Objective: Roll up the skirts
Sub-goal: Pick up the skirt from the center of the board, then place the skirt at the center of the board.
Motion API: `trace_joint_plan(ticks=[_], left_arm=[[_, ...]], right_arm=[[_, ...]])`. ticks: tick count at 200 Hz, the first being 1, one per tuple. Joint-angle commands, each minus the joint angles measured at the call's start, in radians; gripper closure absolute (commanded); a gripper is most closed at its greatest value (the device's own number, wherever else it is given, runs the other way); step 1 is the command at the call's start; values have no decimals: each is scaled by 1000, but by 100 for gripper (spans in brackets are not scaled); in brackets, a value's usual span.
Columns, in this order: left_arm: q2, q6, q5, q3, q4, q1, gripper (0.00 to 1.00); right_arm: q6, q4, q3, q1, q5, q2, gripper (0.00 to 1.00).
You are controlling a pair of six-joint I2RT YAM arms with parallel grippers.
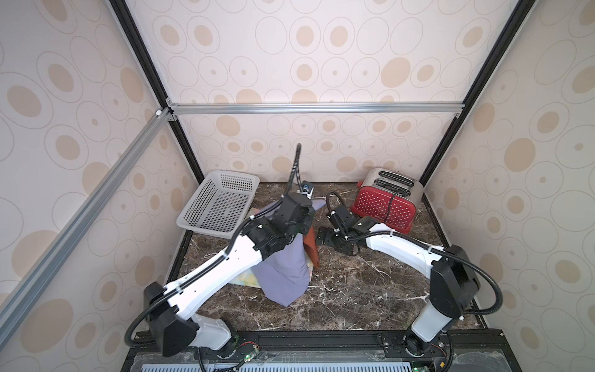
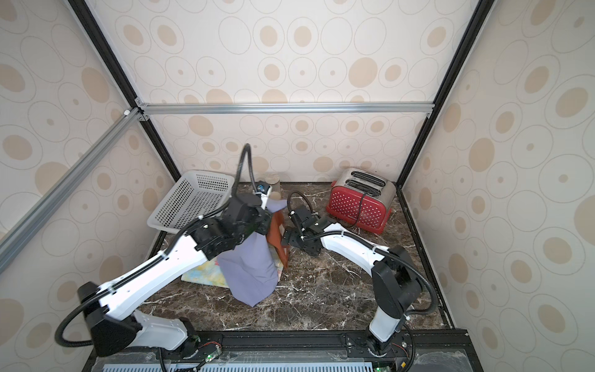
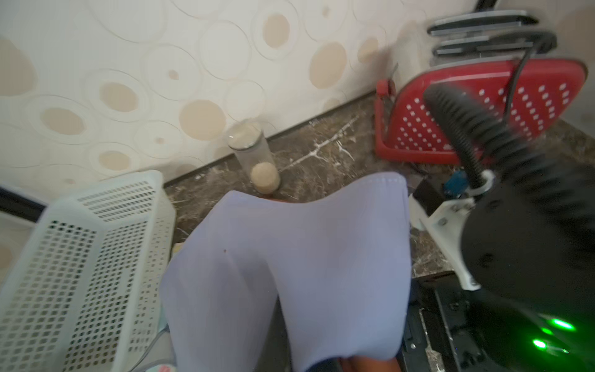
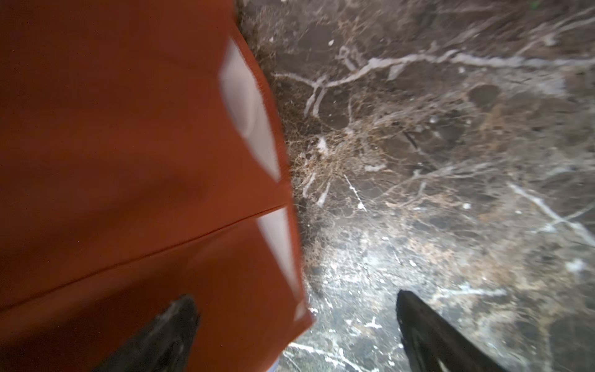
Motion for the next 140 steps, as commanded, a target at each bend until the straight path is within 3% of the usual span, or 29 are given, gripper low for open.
trace_joint_plan(ticks=[1,40,90,118,140], left_arm=[[89,-26,168,184,-45,3,100],[264,-64,319,433,-90,4,100],[486,-211,577,769,-90,-34,100],[632,-265,678,1011,-63,-104,100],[738,-402,780,1143,65,-124,100]], right_arm=[[-5,28,-60,-23,27,-62,0],[-78,7,-121,-60,57,-180,1],[-142,45,-289,-188,161,-594,3],[-191,-91,-234,-213,298,-750,4],[-195,-225,-155,-219,423,-825,6]])
